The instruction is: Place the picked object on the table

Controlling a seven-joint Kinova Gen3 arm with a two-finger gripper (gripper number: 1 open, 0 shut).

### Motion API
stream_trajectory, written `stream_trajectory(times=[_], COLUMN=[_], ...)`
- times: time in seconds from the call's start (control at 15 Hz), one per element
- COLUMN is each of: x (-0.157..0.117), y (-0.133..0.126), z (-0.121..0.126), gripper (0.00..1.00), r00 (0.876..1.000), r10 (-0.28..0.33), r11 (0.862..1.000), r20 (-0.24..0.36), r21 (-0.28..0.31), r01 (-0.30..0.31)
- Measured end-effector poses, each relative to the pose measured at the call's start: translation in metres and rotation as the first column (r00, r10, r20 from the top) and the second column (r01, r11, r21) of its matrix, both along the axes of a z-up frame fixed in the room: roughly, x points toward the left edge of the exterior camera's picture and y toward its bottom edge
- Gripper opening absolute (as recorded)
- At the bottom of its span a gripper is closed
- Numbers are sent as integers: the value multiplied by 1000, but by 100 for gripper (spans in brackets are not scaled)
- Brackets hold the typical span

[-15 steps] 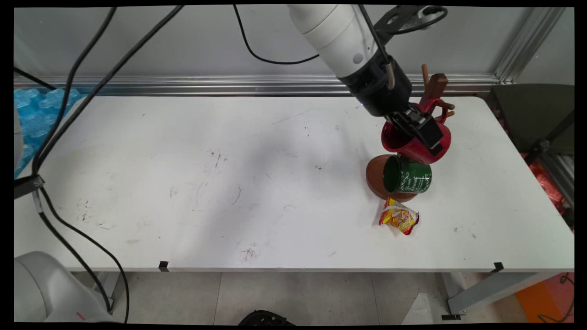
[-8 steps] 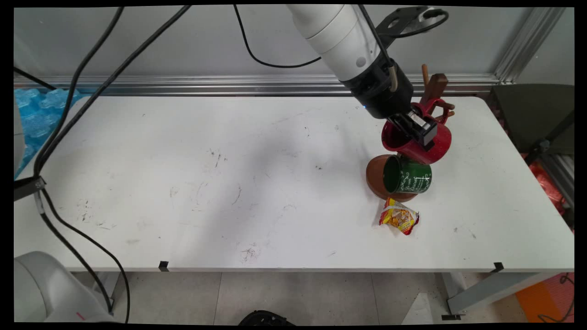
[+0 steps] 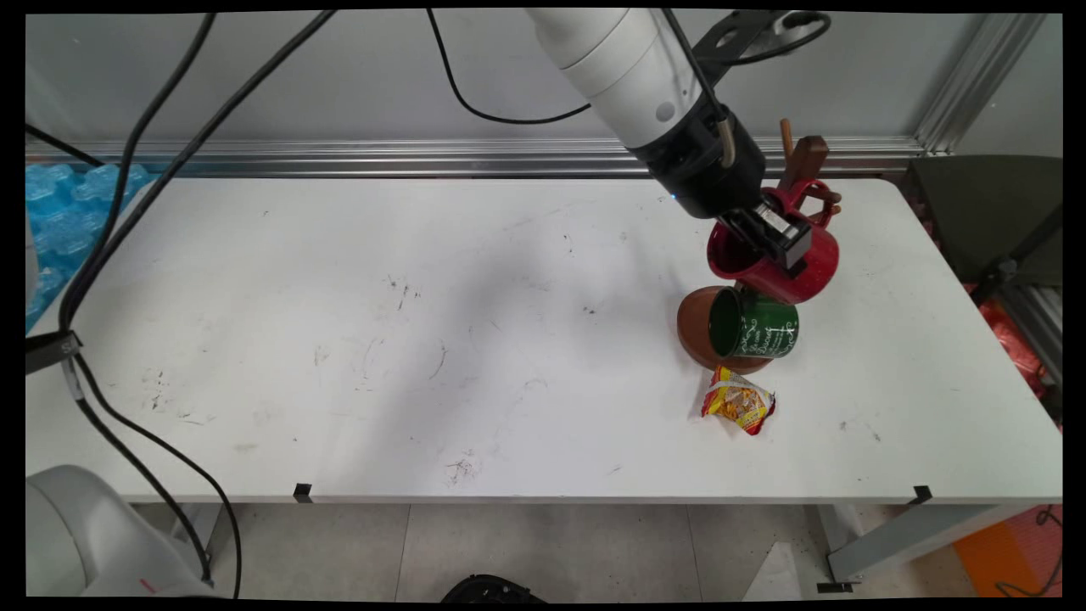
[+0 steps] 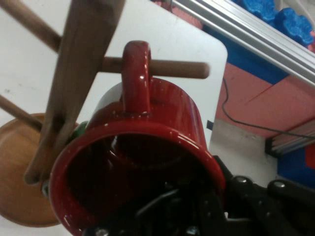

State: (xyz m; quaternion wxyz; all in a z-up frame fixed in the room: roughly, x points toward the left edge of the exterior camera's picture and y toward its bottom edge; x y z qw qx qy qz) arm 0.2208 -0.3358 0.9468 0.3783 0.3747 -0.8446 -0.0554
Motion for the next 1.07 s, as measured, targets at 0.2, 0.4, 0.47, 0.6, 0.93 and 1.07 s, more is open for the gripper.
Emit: stream_trajectory(times=[0.2,0.4,0.47,0.6,0.93,1.07], x=[-3,-6,-7,-8,-5,-2], y=[5,12,15,22,42,50], z=[8,19,22,28,41,45], gripper=[0,0,0,0,0,0], r00=[1000,999,999,998,997,996], r10=[-9,-23,-28,-41,-68,-79], r11=[1000,1000,999,999,998,997], r20=[-15,-31,-35,-42,-47,-43], r21=[-6,-14,-16,-17,-14,-13], r01=[9,23,28,40,68,78])
